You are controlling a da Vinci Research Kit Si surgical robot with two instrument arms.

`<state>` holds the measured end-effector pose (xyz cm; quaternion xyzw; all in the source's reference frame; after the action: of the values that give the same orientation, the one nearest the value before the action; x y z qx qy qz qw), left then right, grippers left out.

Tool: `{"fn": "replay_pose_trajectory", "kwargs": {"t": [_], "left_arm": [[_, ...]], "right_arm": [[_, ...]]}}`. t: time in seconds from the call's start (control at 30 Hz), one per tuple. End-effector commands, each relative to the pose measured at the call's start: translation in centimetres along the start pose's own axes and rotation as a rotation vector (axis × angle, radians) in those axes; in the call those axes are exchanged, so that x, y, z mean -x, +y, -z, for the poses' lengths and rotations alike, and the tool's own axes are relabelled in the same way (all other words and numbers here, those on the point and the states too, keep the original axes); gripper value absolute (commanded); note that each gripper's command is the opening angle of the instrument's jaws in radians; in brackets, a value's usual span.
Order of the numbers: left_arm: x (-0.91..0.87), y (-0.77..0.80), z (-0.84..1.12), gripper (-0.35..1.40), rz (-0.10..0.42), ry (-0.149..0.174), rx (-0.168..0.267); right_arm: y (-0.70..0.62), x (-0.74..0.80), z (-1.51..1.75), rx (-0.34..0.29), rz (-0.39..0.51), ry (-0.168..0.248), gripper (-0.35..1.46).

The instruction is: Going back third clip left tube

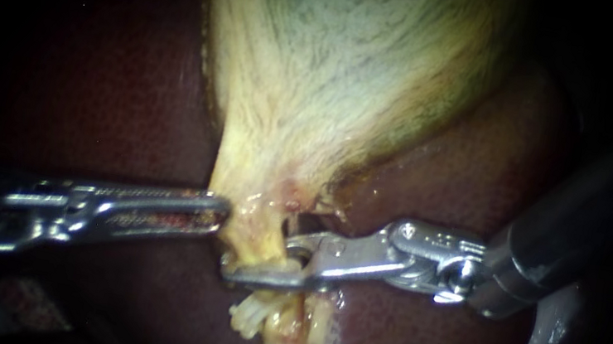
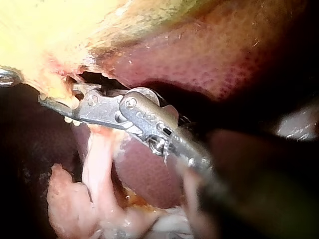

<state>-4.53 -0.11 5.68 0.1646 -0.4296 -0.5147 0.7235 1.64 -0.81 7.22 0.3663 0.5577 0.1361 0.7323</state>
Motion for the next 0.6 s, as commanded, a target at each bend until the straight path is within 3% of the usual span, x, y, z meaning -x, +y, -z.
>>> {"fn": "replay_pose_trajectory", "kwargs": {"t": [0.03,0.33,0.37,0.43,0.47,0.6], "left_arm": [[0.0,0.0,0.0,-0.35,0.0,0.0,-0.001],[0.0,0.0,0.0,-0.35,0.0,0.0,-0.001],[0.0,0.0,0.0,-0.35,0.0,0.0,-0.001],[0.0,0.0,0.0,-0.35,0.0,0.0,-0.001],[0.0,0.0,0.0,-0.35,0.0,0.0,-0.001],[0.0,0.0,0.0,-0.35,0.0,0.0,-0.001]], "right_arm": [[-0.01,-0.01,0.0,0.0,-0.001,0.0,-0.35],[0.0,-0.01,-0.01,0.003,-0.001,-0.006,-0.35],[0.01,-0.01,-0.01,0.004,-0.001,-0.009,-0.27],[0.02,-0.01,-0.02,0.004,0.04,-0.01,0.13],[0.02,-0.01,-0.02,0.004,0.07,-0.01,0.23],[0.04,-0.02,-0.04,0.005,0.111,-0.011,0.44]]}}
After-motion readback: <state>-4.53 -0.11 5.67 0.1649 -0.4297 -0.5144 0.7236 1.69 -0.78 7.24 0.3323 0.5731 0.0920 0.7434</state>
